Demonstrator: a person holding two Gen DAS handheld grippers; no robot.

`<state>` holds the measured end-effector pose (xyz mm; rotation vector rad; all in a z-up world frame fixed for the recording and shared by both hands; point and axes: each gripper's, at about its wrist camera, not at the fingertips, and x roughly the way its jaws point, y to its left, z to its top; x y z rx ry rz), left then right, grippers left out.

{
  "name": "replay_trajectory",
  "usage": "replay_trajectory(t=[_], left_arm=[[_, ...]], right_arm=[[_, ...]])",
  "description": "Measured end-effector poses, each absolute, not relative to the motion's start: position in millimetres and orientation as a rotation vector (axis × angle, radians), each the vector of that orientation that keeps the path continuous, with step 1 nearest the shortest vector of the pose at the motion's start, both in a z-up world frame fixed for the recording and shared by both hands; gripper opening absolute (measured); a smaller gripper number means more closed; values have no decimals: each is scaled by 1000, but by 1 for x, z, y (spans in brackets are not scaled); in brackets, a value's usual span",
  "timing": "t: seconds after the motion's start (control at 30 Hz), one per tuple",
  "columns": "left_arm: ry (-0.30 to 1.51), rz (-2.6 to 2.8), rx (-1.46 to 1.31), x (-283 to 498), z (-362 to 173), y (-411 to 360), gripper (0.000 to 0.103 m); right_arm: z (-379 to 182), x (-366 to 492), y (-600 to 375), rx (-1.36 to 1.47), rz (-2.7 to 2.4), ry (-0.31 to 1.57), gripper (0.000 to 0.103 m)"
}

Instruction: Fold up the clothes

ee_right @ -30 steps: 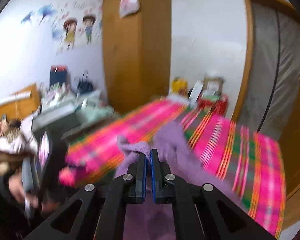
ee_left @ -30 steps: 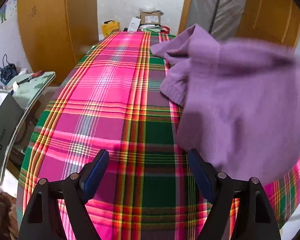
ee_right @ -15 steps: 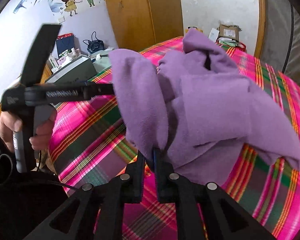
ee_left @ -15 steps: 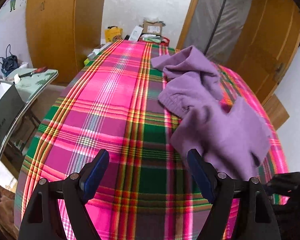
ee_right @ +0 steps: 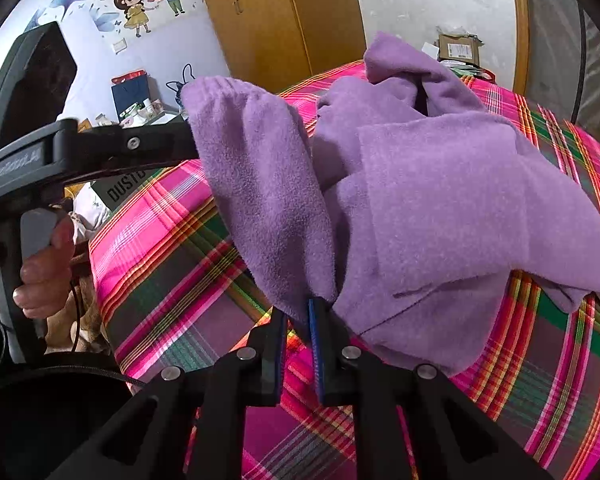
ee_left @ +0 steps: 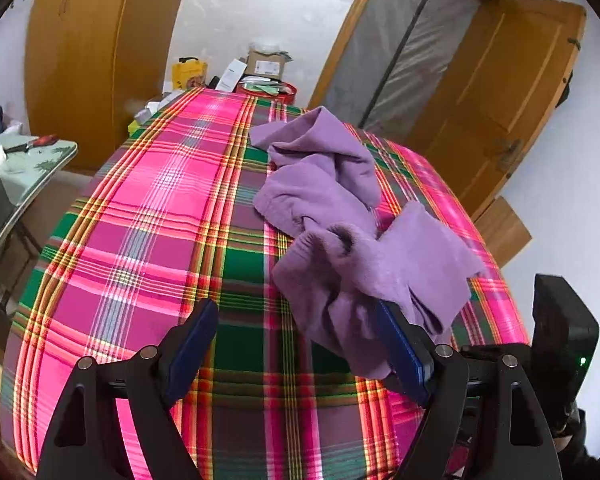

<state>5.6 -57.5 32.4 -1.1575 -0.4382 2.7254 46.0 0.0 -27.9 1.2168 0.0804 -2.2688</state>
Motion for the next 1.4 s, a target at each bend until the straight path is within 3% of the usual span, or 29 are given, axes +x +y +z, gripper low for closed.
replay_trajectory(t=[0.77, 1.17, 1.33, 1.4], left_arm=[[-381, 2690, -1096, 29, 43, -40, 82], [-459, 2621, -1097, 14, 40, -28, 82], [-538, 2586, -1118, 5, 35, -30, 79], [-555, 2582, -1125, 3, 33, -31, 72]], right_arm=[[-28, 45, -13, 1235, -2318, 102, 12], [-28, 48, -14, 1229, -2335, 116, 12], [-28, 48, -12, 1227, -2334, 113, 12], [-28, 48, -12, 1227, -2333, 112, 12]])
